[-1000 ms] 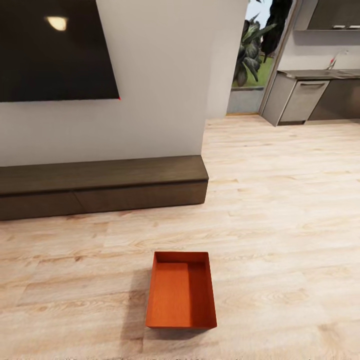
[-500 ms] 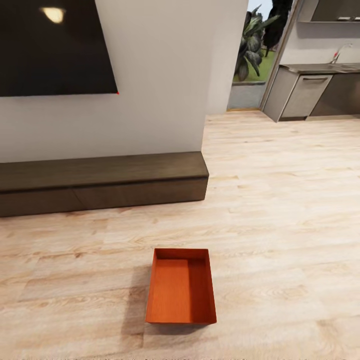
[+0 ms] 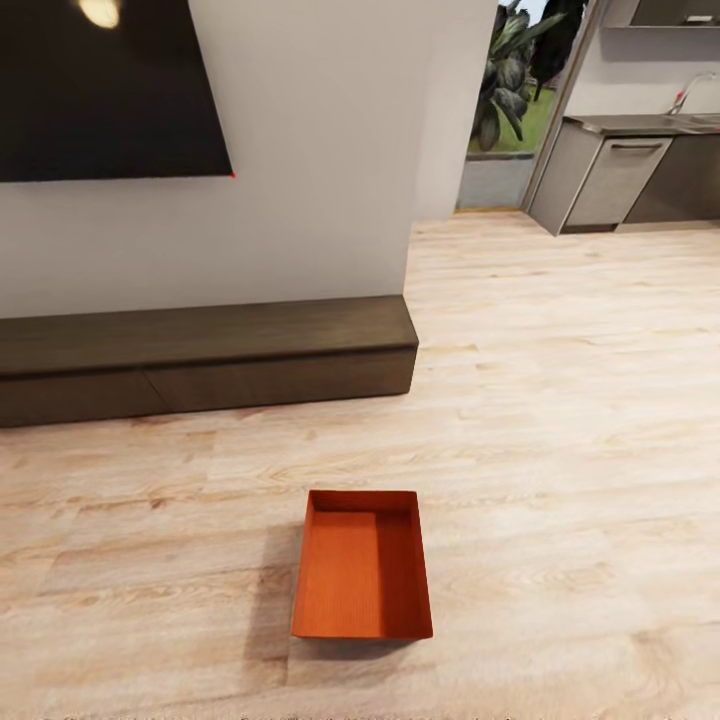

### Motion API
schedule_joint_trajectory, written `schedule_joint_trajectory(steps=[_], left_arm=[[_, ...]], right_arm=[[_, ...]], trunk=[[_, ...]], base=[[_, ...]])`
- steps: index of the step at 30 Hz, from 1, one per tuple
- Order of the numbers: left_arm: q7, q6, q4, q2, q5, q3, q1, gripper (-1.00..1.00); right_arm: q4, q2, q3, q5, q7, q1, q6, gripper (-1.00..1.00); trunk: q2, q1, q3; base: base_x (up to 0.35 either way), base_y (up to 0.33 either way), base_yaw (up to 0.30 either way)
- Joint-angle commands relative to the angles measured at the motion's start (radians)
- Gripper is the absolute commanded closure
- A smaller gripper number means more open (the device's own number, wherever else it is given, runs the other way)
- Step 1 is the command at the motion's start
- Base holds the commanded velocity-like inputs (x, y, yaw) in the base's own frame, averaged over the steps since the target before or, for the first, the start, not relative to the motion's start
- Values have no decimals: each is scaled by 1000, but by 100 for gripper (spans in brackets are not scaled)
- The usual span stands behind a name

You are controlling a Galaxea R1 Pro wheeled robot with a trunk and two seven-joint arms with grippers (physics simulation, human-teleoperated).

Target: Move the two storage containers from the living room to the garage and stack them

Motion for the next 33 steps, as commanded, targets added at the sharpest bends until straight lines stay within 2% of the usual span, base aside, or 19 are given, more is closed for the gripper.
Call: schedule_joint_trajectory(steps=[1,11,33], left_arm=[[3,-3,0,0,6,-7,0,-100],[3,-3,0,0,6,-7,0,-100],[3,-3,0,0,6,-7,0,-100]], right_arm=[[3,0,9,-10,-1,-1,-6,-100],[3,-1,7,-17,3,-1,-5,-100],[3,-3,7,-17,8,-1,-3,-100]], trunk=[[0,0,-2],[0,0,-16],[0,0,-17]], base=[[0,0,0],[0,0,0],[0,0,0]])
